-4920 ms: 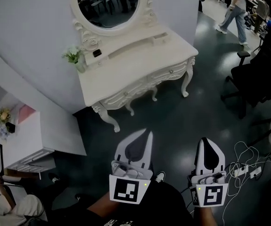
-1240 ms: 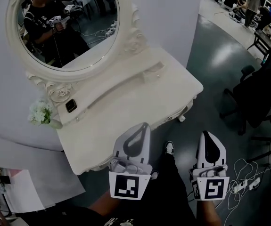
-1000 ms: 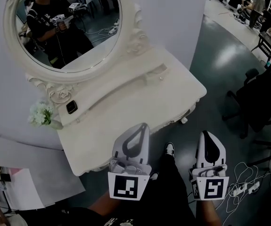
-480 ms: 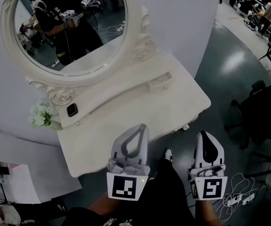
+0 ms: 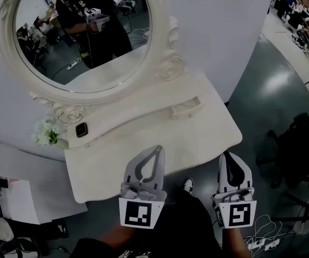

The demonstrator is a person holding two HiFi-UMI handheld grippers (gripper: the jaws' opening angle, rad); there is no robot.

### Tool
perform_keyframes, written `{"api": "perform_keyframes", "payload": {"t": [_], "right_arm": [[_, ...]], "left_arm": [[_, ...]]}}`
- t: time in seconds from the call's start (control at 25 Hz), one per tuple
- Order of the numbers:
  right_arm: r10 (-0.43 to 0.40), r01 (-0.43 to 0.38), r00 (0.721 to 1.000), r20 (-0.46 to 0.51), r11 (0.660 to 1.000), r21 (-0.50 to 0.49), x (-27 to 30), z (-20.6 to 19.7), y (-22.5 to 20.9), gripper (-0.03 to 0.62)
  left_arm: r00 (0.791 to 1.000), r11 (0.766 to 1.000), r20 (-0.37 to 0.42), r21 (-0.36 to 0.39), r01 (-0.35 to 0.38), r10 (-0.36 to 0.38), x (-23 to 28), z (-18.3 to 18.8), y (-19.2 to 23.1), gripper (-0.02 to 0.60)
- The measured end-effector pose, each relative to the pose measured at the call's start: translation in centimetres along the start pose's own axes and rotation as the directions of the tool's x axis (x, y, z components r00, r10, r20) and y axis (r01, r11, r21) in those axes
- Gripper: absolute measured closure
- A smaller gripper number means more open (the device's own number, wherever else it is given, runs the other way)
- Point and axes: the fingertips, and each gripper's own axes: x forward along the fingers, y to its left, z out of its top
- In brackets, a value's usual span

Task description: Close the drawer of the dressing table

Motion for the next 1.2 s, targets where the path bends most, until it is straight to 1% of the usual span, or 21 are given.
{"api": "perform_keyframes", "payload": {"t": [0.16,0.36,0.4,0.48,0.6,0.76,0.88,0.96,1.2], "right_arm": [[0.08,-0.081,0.996,-0.033,0.997,-0.016,3.0,-1.0,-1.0,0.594],[0.184,-0.186,0.979,-0.083,0.983,-0.01,6.1,-3.8,-1.3,0.589],[0.2,-0.202,0.975,-0.096,0.979,-0.006,6.7,-4.1,-1.3,0.58],[0.228,-0.23,0.966,-0.123,0.973,0.002,8.0,-4.7,-1.3,0.524],[0.242,-0.243,0.959,-0.148,0.97,0.011,9.3,-6.7,-1.2,0.503],[0.257,-0.26,0.942,-0.217,0.965,0.015,11.2,-9.7,-1.1,0.474],[0.24,-0.238,0.936,-0.256,0.971,0.038,11.7,-11.3,-1.2,0.468],[0.232,-0.227,0.93,-0.286,0.973,0.05,12.4,-12.4,-1.5,0.452],[0.235,-0.228,0.904,-0.358,0.972,0.063,14.5,-16.0,-1.0,0.448]], "left_arm": [[0.999,0.999,-0.031,0.014,-0.038,0.038,2.3,-0.3,0.1,0.58],[0.991,0.994,-0.092,-0.033,-0.102,0.099,4.2,-1.9,0.2,0.581],[0.989,0.994,-0.108,-0.027,-0.104,0.101,4.5,-2.3,0.2,0.58],[0.985,0.994,-0.138,-0.013,-0.105,0.102,5.1,-3.2,0.2,0.581],[0.978,0.994,-0.182,-0.022,-0.108,0.103,5.9,-4.7,0.4,0.58],[0.974,0.994,-0.211,-0.047,-0.097,0.085,7.5,-6.5,0.7,0.581],[0.971,0.996,-0.234,-0.068,-0.059,0.041,8.6,-7.9,0.4,0.581],[0.966,0.997,-0.259,-0.072,-0.034,0.014,9.7,-9.2,0.5,0.581],[0.946,0.996,-0.319,-0.085,0.022,-0.048,11.6,-12.8,0.9,0.581]]}}
